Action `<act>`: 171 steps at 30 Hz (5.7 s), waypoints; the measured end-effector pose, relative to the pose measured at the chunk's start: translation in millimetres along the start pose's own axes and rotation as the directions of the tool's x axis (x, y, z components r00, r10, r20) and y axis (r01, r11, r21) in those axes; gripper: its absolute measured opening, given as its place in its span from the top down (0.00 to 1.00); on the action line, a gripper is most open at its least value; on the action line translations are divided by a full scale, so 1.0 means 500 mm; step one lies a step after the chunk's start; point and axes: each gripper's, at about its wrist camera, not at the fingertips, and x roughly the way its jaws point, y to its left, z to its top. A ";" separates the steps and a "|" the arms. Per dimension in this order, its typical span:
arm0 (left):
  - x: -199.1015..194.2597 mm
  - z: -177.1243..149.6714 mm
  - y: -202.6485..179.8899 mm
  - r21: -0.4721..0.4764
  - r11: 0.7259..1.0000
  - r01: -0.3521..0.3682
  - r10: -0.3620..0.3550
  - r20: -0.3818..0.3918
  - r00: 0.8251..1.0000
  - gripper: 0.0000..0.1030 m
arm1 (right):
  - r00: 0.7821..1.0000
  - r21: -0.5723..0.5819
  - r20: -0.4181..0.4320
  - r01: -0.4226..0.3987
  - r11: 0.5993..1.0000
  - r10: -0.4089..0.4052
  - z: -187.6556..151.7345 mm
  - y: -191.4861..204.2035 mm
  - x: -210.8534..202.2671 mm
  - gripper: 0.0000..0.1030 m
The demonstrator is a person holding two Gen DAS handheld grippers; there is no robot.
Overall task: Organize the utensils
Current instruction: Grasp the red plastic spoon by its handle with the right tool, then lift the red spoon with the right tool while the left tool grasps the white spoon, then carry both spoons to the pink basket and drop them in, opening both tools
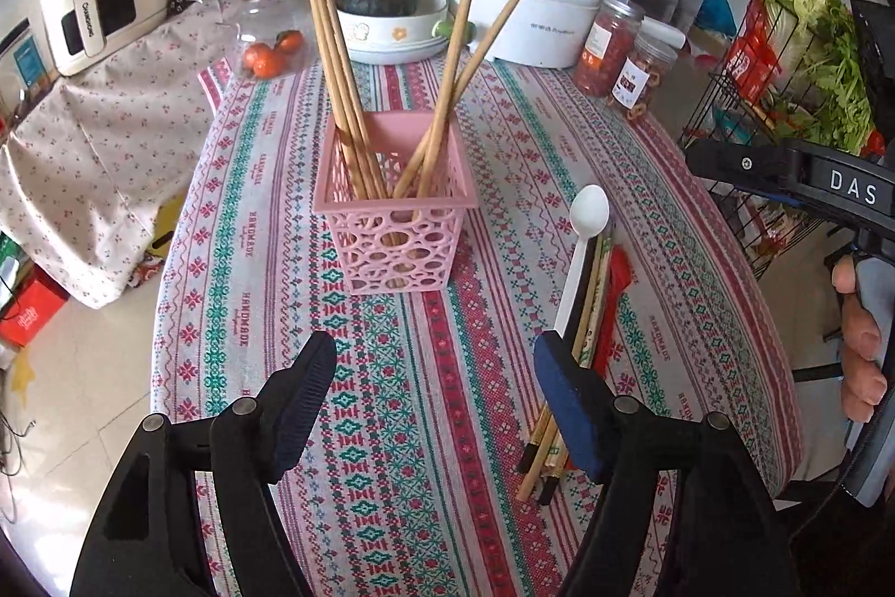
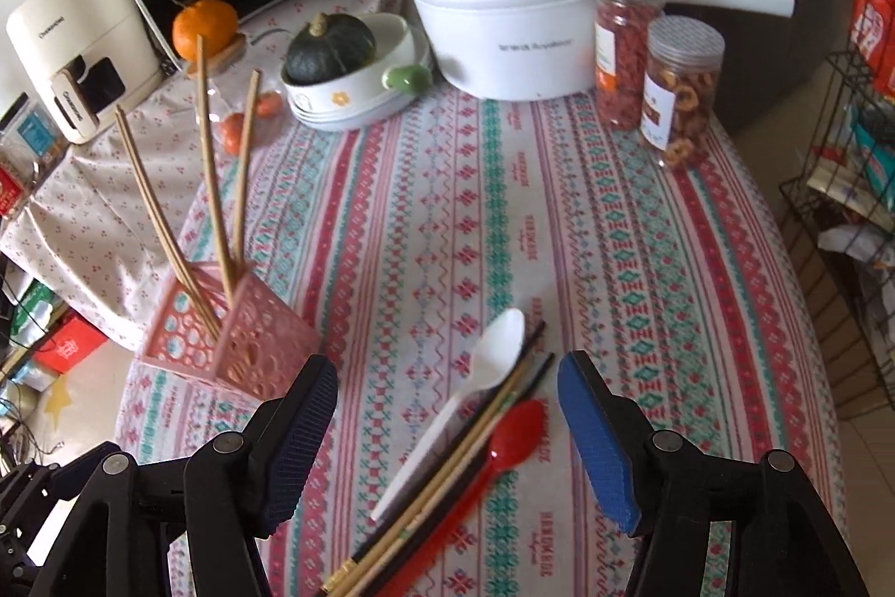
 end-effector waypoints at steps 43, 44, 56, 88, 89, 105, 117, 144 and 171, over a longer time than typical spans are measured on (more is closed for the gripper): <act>0.041 0.011 -0.104 0.200 0.980 -0.019 0.037 -0.089 0.995 0.27 | 0.941 0.027 -0.335 0.068 0.997 -0.055 -0.050 -0.106 0.168 0.76; 0.044 0.015 -0.120 0.218 0.976 -0.015 0.035 -0.088 0.996 0.27 | 0.942 0.036 -0.332 0.067 0.997 -0.051 -0.051 -0.118 0.161 0.76; 0.203 0.132 -0.239 0.180 0.984 -0.001 0.026 -0.135 0.990 0.38 | 0.952 0.074 -0.306 0.034 0.997 -0.010 -0.061 -0.191 0.105 0.76; 0.189 0.170 -0.231 0.122 0.981 0.150 -0.152 0.006 0.988 0.64 | 0.974 0.067 -0.222 -0.027 0.997 0.041 -0.045 -0.187 0.044 0.76; 0.166 0.167 -0.226 0.122 0.980 0.157 -0.162 0.028 0.986 0.64 | 0.976 0.067 -0.213 -0.034 0.997 0.047 -0.044 -0.181 0.037 0.76; -0.123 0.137 0.007 -0.011 0.982 0.187 -0.169 0.383 0.908 0.64 | 0.991 0.006 -0.077 -0.112 0.994 0.113 -0.017 -0.035 -0.023 0.76; -0.114 0.188 0.098 -0.152 0.948 0.280 -0.144 0.578 0.803 0.64 | 0.993 -0.035 -0.075 -0.092 0.995 0.089 0.007 0.015 0.004 0.94; -0.119 0.145 0.098 -0.112 0.963 0.244 -0.143 0.558 0.818 0.64 | 0.956 -0.087 -0.199 0.202 0.975 -0.216 0.061 -0.109 0.277 0.73; -0.024 0.188 0.110 -0.211 0.939 0.273 -0.034 0.732 0.680 0.63 | 0.991 -0.135 0.119 0.083 0.987 -0.067 0.065 -0.045 0.047 0.73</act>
